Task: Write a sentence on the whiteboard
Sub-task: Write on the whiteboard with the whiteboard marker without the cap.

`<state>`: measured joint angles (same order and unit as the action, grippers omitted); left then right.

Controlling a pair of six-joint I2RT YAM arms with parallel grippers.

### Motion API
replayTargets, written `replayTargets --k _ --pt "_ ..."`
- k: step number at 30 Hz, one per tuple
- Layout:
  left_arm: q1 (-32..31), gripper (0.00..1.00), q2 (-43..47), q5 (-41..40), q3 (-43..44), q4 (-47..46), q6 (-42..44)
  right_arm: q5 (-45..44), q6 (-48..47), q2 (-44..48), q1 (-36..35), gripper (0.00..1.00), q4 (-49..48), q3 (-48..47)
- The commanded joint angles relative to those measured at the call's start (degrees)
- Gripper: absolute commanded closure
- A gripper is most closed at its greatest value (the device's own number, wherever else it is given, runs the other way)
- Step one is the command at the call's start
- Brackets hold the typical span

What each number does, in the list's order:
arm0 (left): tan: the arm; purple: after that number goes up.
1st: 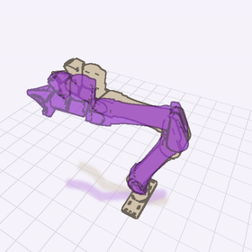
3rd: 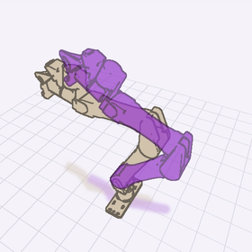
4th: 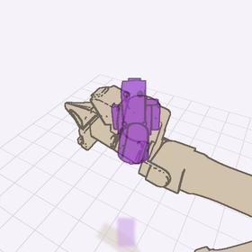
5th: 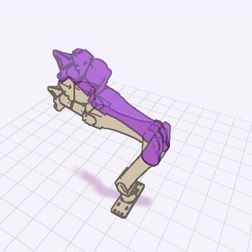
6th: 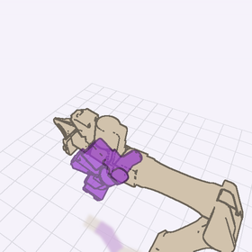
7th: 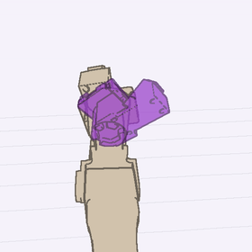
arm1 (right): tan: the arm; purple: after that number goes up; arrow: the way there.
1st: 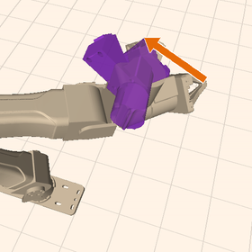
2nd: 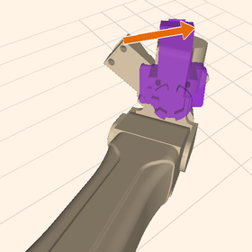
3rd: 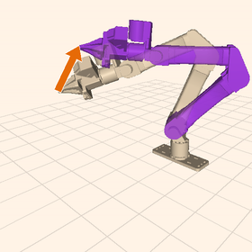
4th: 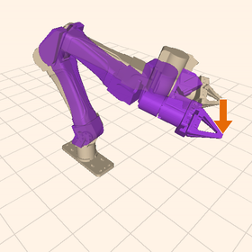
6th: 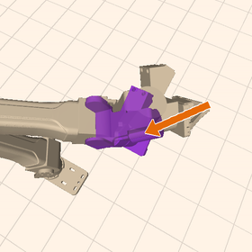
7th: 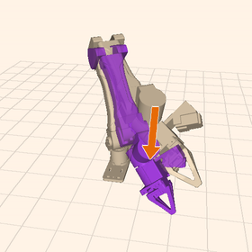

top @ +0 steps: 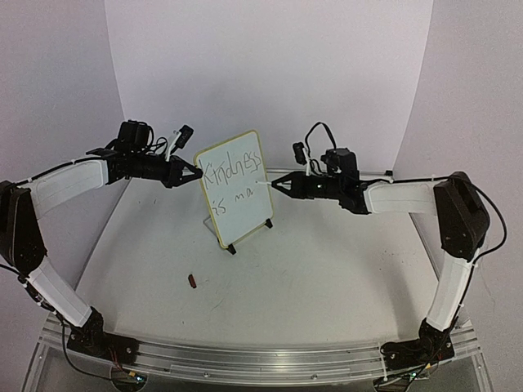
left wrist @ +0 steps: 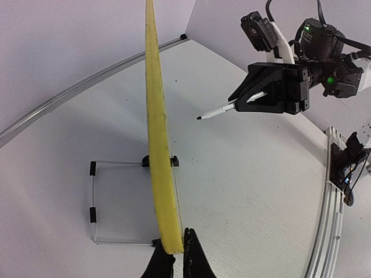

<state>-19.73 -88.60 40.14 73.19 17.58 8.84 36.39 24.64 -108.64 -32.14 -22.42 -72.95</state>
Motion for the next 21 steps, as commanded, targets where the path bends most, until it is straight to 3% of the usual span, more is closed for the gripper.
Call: replayTargets --k 1,21 --pt "-0.40 1.00 -1.90 -1.28 0.76 3.84 1.63 2.22 -0.41 -1.43 0.31 1.00 -1.76 -1.23" --pt "-0.41 1.00 -1.93 -1.19 0.91 3.87 1.63 2.53 2.45 -9.48 1.62 1.00 -4.04 -7.39"
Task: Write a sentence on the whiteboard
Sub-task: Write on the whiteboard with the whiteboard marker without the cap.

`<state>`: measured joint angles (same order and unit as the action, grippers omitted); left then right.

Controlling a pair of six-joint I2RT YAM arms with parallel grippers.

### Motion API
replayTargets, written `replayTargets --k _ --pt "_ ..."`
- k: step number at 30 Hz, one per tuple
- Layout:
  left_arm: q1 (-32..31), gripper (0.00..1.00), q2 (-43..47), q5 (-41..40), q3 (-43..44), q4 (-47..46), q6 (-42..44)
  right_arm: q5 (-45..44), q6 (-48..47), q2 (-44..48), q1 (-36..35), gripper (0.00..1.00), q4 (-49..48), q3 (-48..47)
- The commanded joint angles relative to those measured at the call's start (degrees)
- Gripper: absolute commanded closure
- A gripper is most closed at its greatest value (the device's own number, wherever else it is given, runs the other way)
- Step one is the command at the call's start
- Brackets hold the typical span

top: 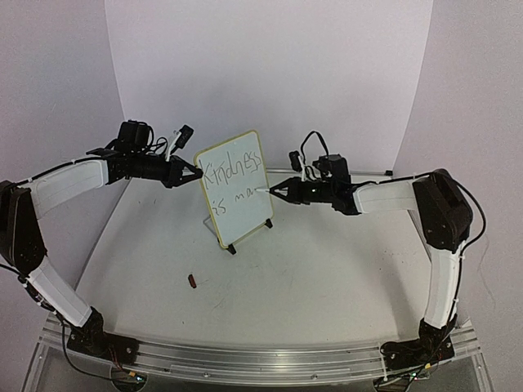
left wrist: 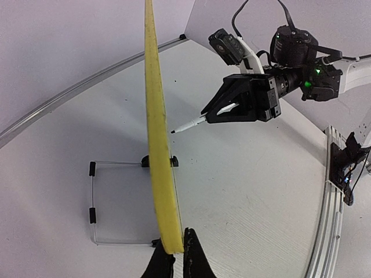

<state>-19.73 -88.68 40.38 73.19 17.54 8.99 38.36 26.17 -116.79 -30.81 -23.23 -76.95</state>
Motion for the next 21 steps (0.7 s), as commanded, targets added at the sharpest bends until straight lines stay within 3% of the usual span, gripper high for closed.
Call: replayTargets --k 1,21 --pt "-0.42 1.00 -1.82 -1.44 0.90 3.92 1.51 0.64 1.00 -1.59 0.31 1.00 -3.28 -3.65" --pt "-0.40 1.00 -2.11 -1.36 1.09 3.95 1.45 4.48 0.58 -3.79 0.30 1.00 -2.58 -5.34"
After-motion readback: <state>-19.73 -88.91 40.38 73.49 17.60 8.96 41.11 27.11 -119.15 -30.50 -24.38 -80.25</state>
